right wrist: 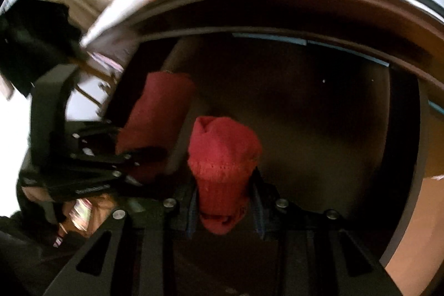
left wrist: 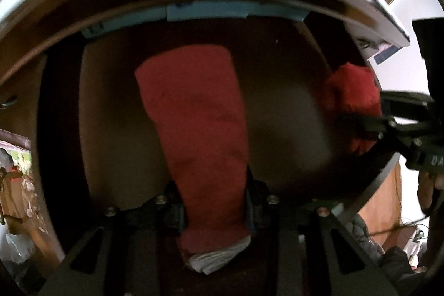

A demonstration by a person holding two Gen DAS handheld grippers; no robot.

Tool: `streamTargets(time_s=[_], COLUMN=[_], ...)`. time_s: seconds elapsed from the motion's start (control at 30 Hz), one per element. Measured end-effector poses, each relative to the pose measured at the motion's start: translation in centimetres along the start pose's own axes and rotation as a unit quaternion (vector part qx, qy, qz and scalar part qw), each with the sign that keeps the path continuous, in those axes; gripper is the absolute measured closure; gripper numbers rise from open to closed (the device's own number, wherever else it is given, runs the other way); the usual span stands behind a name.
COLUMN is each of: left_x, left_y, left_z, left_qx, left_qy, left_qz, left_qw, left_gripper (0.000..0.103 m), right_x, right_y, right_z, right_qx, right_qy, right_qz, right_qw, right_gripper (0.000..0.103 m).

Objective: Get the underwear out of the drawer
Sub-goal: 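Grasp the red sock with the right tool while the left grasps the dark red cloth, then lift the red sock and dark red cloth out of the drawer toward the tray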

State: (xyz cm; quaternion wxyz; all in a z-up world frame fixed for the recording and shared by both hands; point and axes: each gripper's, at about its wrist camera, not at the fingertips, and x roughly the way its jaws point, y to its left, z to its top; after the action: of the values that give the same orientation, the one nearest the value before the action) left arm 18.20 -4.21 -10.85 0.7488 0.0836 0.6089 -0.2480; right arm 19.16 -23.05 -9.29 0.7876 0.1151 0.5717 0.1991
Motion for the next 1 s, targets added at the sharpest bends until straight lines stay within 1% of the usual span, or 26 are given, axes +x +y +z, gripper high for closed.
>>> streamTargets(time_s=[0.03, 0.07, 0.1, 0.17, 0.23, 0.33, 0.4, 0.47, 0.53, 0.63, 0.73, 0.77, 0.83, 1.0], left_x=[-0.1, -0.7, -1.1, -1.6, -2.5, -3.7, -5.2, -5.7, -6.7, -9.1, -10.5, -10.5, -11.1, -10.8], left_y=[-0.2, -0.3, -0.4, -1.3, -1.1, -1.3, -1.4, -1.5, -1.5, -1.0, -1.7, -2.6, -3.1, -4.3], left_z=[-1.3, -1.4, -1.5, -1.6, -1.5, -1.3, -1.5, -1.4, -1.4, -2.2, -1.2, -1.1, -0.2, 2.5], left_qx=[0.002, 0.005, 0.006, 0.009, 0.009, 0.011, 0.015, 0.020, 0.025, 0.035, 0.041, 0.042, 0.047, 0.056], left_qy=[-0.008, -0.017, -0.022, -0.030, -0.038, -0.050, -0.058, -0.063, -0.068, -0.081, -0.105, -0.113, -0.129, -0.149], left_qz=[0.000, 0.000, 0.000, 0.000, -0.004, -0.019, -0.024, -0.033, -0.048, -0.062, -0.072, -0.071, -0.067, -0.060], left_qw=[1.0000, 0.9999, 0.9997, 0.9995, 0.9992, 0.9985, 0.9979, 0.9973, 0.9962, 0.9942, 0.9910, 0.9902, 0.9882, 0.9854], left_gripper=[0.073, 0.073, 0.073, 0.073, 0.073, 0.073, 0.073, 0.073, 0.073, 0.073, 0.073, 0.073, 0.073, 0.073], right_x=[-0.1, -0.9, -0.7, -1.4, -2.2, -4.1, -5.4, -5.9, -6.7, -7.9, -8.9, -9.2, -10.0, -11.3], right_y=[0.6, 1.6, 1.9, 2.1, 1.6, 1.2, 0.7, 0.8, 1.1, 0.8, 1.2, 1.2, 1.2, 1.7], right_z=[-0.5, -1.1, -1.5, -1.8, -2.3, -2.3, -2.0, -1.9, -1.8, -2.0, -1.4, -1.2, -0.9, 0.4], right_qx=[0.006, 0.012, 0.017, 0.022, 0.025, 0.021, 0.018, 0.020, 0.017, 0.014, 0.013, 0.014, 0.014, 0.003], right_qy=[-0.011, -0.022, -0.036, -0.056, -0.071, -0.095, -0.110, -0.117, -0.128, -0.143, -0.161, -0.167, -0.180, -0.205], right_qz=[0.006, 0.012, 0.017, 0.015, 0.018, 0.014, 0.010, 0.014, 0.009, 0.006, -0.002, -0.003, -0.005, -0.021], right_qw=[1.000, 1.000, 0.999, 0.998, 0.997, 0.995, 0.994, 0.993, 0.992, 0.990, 0.987, 0.986, 0.984, 0.978], right_gripper=[0.068, 0.068, 0.068, 0.068, 0.068, 0.068, 0.068, 0.068, 0.068, 0.068, 0.068, 0.068, 0.068, 0.068])
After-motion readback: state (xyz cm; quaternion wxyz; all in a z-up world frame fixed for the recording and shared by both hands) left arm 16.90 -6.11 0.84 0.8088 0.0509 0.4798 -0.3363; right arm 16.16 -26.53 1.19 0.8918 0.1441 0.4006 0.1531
